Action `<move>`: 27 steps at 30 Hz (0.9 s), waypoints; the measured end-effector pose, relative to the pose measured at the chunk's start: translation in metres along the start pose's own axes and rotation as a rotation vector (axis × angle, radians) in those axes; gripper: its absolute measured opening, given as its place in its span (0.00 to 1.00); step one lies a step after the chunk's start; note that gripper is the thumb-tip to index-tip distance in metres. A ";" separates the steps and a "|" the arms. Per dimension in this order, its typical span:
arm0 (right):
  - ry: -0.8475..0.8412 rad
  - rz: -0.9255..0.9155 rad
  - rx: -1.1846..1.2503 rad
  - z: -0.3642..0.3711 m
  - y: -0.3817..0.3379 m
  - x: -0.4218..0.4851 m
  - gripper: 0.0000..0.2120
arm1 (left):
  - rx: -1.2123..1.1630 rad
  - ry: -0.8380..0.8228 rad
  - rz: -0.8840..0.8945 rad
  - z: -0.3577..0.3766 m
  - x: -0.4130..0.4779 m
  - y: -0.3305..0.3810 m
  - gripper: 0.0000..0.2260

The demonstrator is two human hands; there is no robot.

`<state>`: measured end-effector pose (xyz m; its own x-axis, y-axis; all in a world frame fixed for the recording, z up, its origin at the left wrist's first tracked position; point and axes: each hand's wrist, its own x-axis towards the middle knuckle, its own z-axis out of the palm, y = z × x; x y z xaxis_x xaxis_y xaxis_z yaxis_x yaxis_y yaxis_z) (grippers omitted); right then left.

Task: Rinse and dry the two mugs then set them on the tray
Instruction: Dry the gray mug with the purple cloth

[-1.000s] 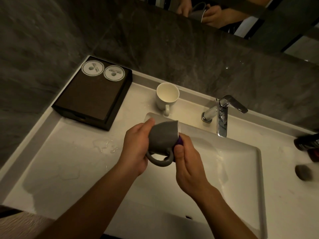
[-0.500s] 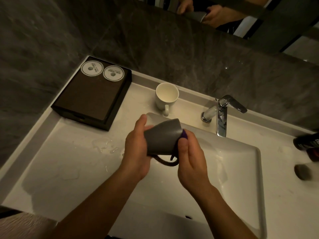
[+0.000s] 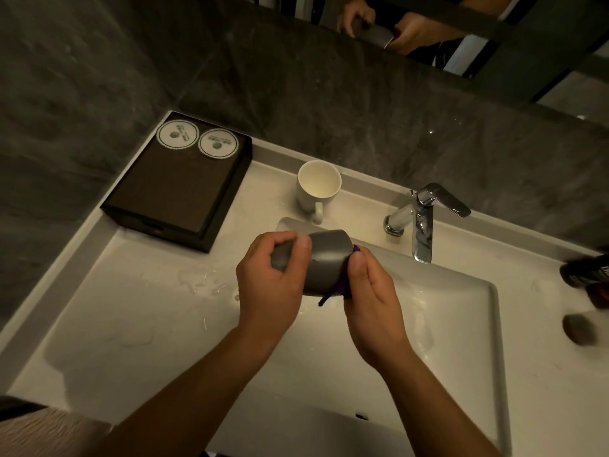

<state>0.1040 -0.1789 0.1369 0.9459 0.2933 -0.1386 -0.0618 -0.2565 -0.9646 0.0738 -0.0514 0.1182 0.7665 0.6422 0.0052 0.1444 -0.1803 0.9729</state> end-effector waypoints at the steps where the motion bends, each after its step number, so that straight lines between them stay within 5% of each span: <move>1: -0.019 0.035 0.050 -0.003 -0.005 0.004 0.19 | 0.026 -0.005 0.108 -0.001 -0.002 -0.005 0.16; 4: -0.109 0.141 0.154 -0.016 -0.015 0.016 0.17 | 0.072 -0.102 0.305 -0.003 -0.004 -0.023 0.21; 7: -0.158 0.153 0.048 -0.024 -0.013 0.028 0.18 | 0.012 -0.325 0.010 -0.011 -0.002 -0.013 0.15; 10: -0.175 0.192 -0.034 -0.026 -0.009 0.033 0.19 | -0.016 -0.530 -0.296 -0.015 0.010 -0.013 0.24; 16: -0.397 0.233 -0.098 -0.018 -0.003 0.035 0.22 | 0.100 -0.838 -0.440 -0.017 0.014 -0.013 0.36; 21: -0.207 0.251 -0.018 -0.009 0.007 0.039 0.23 | -0.148 -0.743 -0.709 -0.015 0.002 -0.019 0.33; 27: 0.256 0.083 -0.124 -0.007 0.007 0.038 0.17 | -0.383 -0.699 -0.933 -0.013 -0.001 -0.019 0.35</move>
<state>0.1417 -0.1759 0.1262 0.9898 0.0287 -0.1394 -0.1178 -0.3846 -0.9155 0.0617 -0.0389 0.1024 0.6555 -0.1512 -0.7399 0.7147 0.4410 0.5430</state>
